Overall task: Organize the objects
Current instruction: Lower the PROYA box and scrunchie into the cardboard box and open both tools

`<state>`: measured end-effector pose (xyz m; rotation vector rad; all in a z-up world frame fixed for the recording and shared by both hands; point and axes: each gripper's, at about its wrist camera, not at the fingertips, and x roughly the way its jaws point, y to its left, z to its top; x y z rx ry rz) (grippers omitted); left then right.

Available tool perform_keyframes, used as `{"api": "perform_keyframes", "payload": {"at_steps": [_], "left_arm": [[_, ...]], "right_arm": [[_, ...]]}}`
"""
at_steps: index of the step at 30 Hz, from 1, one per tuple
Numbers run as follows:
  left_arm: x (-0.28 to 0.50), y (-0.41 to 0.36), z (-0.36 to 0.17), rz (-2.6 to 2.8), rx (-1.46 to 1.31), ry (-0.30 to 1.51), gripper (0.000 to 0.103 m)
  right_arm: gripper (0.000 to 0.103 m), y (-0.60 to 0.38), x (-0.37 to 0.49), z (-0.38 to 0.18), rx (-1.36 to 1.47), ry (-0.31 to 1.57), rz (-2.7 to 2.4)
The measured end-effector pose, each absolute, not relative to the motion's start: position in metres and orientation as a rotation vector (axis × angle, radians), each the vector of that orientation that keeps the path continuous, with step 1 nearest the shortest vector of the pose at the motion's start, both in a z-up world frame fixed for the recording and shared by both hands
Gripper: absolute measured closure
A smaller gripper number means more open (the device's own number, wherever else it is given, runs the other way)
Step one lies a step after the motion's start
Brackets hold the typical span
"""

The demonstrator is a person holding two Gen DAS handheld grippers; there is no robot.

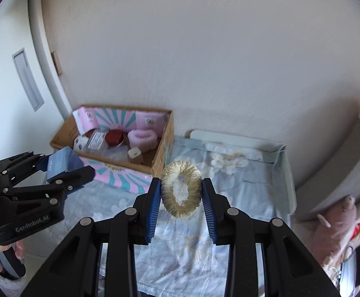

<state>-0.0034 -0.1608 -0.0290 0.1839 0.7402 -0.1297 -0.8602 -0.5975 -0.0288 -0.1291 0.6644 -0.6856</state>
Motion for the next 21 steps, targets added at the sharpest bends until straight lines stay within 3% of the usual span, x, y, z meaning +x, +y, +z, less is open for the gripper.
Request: {"api": "perform_keyframes", "payload": {"at_steps": [21], "left_arm": [[0.055, -0.037, 0.042, 0.033, 0.155, 0.717, 0.058]], "right_arm": [[0.072, -0.555, -0.729, -0.009, -0.189, 0.665, -0.597]]}}
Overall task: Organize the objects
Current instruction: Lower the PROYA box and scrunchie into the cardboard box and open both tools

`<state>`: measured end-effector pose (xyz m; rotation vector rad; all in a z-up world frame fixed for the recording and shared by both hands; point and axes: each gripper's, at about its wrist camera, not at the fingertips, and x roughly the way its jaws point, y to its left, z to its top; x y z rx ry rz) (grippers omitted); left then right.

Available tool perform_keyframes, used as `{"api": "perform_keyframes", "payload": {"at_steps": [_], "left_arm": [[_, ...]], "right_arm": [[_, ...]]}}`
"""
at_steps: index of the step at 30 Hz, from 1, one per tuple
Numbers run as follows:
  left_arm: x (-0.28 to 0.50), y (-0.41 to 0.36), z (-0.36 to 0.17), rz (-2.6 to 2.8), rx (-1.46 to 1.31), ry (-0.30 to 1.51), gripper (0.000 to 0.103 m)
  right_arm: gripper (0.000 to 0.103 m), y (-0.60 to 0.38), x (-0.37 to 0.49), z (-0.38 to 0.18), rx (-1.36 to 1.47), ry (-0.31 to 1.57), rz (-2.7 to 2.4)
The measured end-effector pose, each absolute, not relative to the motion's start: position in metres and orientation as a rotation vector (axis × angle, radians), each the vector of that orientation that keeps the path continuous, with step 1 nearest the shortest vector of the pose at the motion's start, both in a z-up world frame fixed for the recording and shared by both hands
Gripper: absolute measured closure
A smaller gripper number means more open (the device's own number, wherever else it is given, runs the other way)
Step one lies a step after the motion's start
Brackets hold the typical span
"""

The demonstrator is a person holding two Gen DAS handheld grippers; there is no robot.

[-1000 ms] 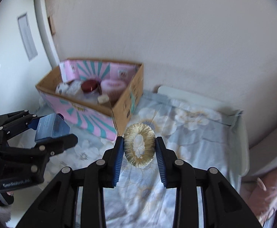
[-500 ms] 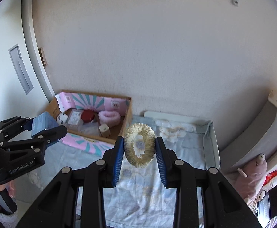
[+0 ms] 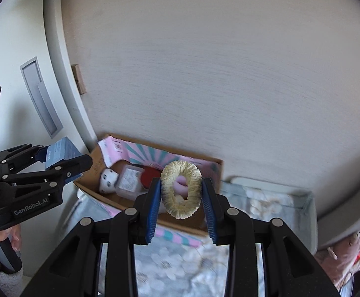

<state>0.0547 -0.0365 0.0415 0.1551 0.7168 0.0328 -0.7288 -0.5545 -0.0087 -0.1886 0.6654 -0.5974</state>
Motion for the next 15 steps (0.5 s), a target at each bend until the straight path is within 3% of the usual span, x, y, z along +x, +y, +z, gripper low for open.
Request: {"api": "perform_keyframes", "payload": {"at_steps": [7, 15], "left_arm": [[0.094, -0.002, 0.038, 0.033, 0.141, 0.766, 0.058], [0.146, 0.025, -0.002, 0.014, 0.101, 0.877, 0.058]], "right_arm": [[0.072, -0.565, -0.675, -0.021, -0.166, 0.727, -0.571], [0.072, -0.602, -0.621, -0.052, -0.128, 0.829, -0.572]]}}
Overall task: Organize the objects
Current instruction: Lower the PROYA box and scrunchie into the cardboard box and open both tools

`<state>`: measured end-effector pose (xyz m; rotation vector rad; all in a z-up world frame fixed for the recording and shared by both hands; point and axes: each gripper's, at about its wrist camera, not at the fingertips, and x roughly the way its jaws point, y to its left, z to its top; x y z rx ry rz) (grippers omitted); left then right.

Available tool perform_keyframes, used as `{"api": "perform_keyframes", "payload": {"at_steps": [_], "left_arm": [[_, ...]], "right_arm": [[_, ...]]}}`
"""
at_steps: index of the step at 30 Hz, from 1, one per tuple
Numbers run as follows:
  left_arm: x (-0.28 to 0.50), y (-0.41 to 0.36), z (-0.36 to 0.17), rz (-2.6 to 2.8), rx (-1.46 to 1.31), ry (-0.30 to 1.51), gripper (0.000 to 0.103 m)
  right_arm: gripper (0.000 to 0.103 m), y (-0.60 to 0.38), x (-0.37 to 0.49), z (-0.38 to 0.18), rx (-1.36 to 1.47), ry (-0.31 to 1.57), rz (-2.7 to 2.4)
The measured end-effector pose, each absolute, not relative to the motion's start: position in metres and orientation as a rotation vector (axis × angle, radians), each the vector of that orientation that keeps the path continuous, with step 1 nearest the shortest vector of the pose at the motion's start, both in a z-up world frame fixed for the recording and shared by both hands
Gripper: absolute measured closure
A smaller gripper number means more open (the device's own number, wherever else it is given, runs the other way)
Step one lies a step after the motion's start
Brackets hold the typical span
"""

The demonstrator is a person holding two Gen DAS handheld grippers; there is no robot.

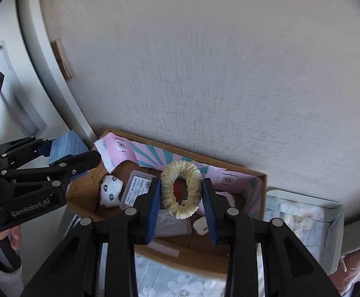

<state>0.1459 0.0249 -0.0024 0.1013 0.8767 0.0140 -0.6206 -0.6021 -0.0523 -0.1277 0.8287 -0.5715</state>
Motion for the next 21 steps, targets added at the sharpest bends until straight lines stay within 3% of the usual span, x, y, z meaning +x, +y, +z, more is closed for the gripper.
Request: {"api": "perform_keyframes", "payload": {"at_steps": [9, 21], "left_arm": [[0.199, 0.043, -0.054, 0.017, 0.073, 0.995, 0.058], [0.218, 0.056, -0.088, 0.063, 0.109, 1.066, 0.058]], "right_arm": [[0.072, -0.638, -0.585, -0.104, -0.08, 1.01, -0.529], [0.072, -0.65, -0.599, -0.141, -0.014, 1.134, -0.526]]}}
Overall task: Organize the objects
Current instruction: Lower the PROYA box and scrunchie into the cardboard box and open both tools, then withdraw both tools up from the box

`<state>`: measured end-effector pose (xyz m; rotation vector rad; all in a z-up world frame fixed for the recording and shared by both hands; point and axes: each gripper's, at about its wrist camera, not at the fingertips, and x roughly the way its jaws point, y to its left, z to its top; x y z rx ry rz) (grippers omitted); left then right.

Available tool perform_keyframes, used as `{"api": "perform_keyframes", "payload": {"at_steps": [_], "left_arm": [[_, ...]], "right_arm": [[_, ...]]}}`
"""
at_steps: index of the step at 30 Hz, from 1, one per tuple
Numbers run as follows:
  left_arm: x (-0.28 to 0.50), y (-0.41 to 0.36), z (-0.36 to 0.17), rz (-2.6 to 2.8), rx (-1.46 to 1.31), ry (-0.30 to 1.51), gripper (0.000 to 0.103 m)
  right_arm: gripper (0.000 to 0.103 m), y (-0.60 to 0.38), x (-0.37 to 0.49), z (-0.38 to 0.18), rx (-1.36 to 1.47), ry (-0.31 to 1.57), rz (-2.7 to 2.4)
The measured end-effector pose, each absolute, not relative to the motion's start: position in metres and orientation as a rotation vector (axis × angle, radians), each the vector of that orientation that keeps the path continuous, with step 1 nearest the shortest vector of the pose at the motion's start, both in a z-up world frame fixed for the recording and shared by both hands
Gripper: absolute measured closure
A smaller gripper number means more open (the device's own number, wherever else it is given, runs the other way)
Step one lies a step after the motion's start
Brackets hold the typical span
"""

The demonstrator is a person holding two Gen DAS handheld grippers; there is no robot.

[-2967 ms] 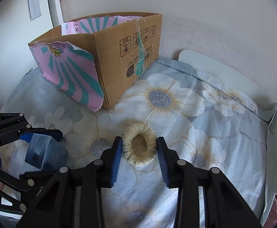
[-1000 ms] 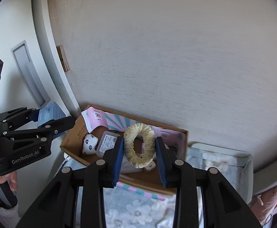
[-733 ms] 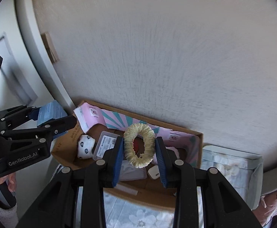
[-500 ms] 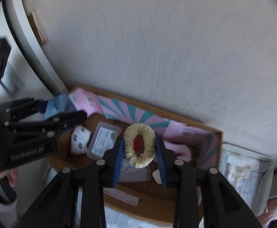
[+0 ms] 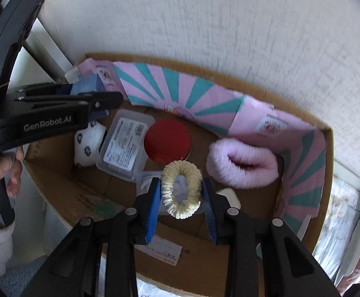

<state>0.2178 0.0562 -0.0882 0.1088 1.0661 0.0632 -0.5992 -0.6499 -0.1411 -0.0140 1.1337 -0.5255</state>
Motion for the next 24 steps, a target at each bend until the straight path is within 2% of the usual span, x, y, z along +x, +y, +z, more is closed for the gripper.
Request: {"api": "perform_keyframes", "payload": {"at_steps": [4, 5, 6, 8, 9, 10, 21, 24], "left_arm": [[0.22, 0.05, -0.091, 0.066, 0.141, 1.075, 0.057], [0.22, 0.048, -0.091, 0.071, 0.152, 1.073, 0.055], [0.221, 0.044, -0.092, 0.078, 0.165, 1.078, 0.036], [0.221, 0.036, -0.093, 0.066, 0.182, 1.082, 0.0], [0.22, 0.032, -0.091, 0.059, 0.182, 1.068, 0.0], [0.219, 0.029, -0.091, 0.065, 0.188, 1.06, 0.0], [0.212, 0.008, -0.083, 0.086, 0.166, 1.035, 0.0], [0.206, 0.005, -0.075, 0.098, 0.17, 1.023, 0.0]], "right_arm": [[0.072, -0.647, -0.604, -0.141, -0.013, 1.14, -0.543], [0.065, -0.647, -0.604, -0.14, -0.009, 1.138, -0.547], [0.058, -0.647, -0.605, -0.139, -0.002, 1.136, -0.546], [0.025, -0.644, -0.607, -0.136, -0.008, 1.124, -0.548], [0.015, -0.642, -0.609, -0.134, -0.021, 1.112, -0.551], [0.001, -0.64, -0.61, -0.133, -0.031, 1.108, -0.552], [0.0, -0.629, -0.63, -0.129, -0.055, 1.103, -0.522], [0.0, -0.631, -0.645, -0.112, -0.06, 1.084, -0.513]]}}
